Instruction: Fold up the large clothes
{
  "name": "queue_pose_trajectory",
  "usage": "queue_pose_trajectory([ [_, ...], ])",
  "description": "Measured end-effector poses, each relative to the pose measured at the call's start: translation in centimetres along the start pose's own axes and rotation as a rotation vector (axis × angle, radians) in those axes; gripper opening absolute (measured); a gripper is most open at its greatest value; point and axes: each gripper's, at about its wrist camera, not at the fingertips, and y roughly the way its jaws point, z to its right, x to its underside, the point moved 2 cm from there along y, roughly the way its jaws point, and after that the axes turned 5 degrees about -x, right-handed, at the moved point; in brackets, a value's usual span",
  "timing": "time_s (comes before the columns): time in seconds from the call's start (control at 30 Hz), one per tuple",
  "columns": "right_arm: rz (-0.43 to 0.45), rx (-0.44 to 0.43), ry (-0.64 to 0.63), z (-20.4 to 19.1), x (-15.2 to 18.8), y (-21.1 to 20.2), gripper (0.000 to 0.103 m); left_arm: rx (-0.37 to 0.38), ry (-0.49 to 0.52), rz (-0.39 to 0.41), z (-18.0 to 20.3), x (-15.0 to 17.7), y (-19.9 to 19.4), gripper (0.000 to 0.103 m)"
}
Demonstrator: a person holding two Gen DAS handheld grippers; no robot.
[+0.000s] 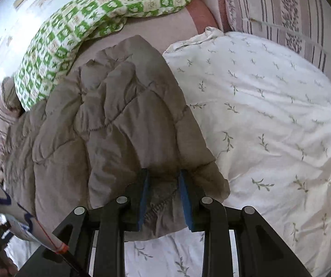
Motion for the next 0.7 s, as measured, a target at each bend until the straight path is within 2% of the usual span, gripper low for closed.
queue_pose_trajectory([
  [0.07, 0.025, 0.042, -0.02, -0.6, -0.1, -0.6, 0.027, 0.0, -0.021, 0.004, 0.0, -0.2, -0.1, 0.089],
  [0.13, 0.129, 0.111, -0.088, -2.6, 0.0, -2.6, 0.028, -0.045, -0.005, 0.059, 0.6, -0.5, -1.3, 0.085],
  [0.17, 0.18, 0.113, -0.14, -4.1, 0.1, -3.5, 0.028, -0.072, 0.015, 0.126, 1.3, -0.6, -2.8, 0.085],
  [0.23, 0.233, 0.029, -0.225, -7.2, 0.6, -4.6, 0.028, -0.08, 0.064, 0.231, 3.0, -0.3, -4.9, 0.085],
  [0.33, 0.204, -0.13, -0.29, -10.9, 2.1, -4.4, 0.028, -0.029, 0.174, 0.308, 6.4, 0.7, -6.6, 0.085],
  [0.4, 0.191, -0.154, -0.332, -12.4, 3.0, -4.0, 0.028, 0.018, 0.282, 0.324, 9.5, 2.2, -6.8, 0.085],
  [0.47, 0.164, -0.158, -0.375, -13.4, 3.8, -3.2, 0.028, 0.016, 0.364, 0.33, 11.9, 3.4, -6.3, 0.085],
  [0.57, 0.123, -0.131, -0.387, -13.4, 4.4, -1.7, 0.028, -0.034, 0.449, 0.349, 14.2, 4.9, -5.1, 0.085],
  [0.7, 0.065, -0.093, -0.389, -12.7, 4.8, 0.1, 0.03, -0.059, 0.441, 0.308, 14.8, 5.0, -3.5, 0.086],
])
